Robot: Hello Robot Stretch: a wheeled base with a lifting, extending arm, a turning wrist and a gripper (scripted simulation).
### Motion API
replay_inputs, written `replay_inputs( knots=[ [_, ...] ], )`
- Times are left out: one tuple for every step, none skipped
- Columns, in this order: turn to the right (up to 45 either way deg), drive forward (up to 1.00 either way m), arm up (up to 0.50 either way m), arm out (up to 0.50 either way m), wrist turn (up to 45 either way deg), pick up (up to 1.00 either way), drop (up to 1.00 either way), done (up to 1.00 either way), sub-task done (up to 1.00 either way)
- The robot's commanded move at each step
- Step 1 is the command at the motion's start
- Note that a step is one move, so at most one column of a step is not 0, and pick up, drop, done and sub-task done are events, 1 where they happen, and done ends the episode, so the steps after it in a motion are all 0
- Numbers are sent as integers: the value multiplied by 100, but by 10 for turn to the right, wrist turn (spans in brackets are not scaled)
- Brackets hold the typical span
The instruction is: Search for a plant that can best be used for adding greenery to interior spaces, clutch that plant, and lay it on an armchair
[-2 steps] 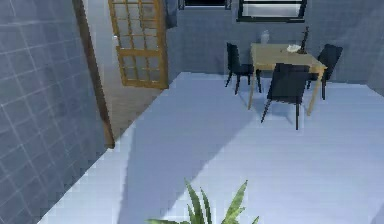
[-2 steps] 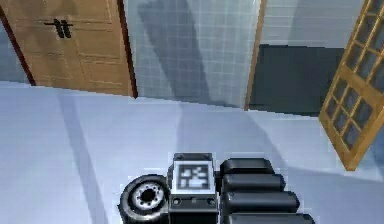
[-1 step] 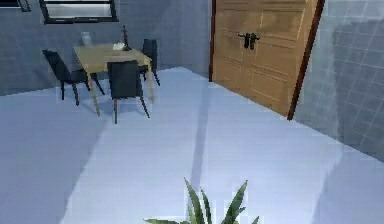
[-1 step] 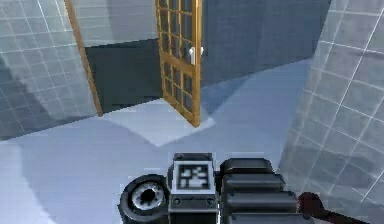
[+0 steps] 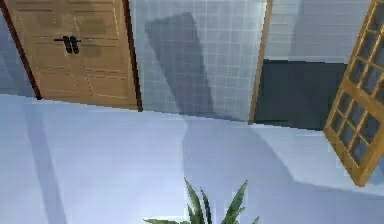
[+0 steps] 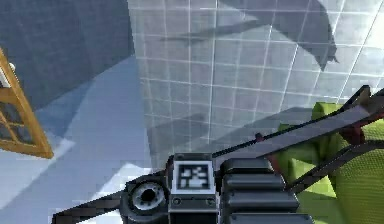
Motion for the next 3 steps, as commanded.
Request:
replay_inputs(
  knots=[
    [450,0,0,0,0,0,0,0,0],
    [390,0,0,0,0,0,0,0,0],
    [0,0,0,48,0,0,0,0,0]
  ],
)
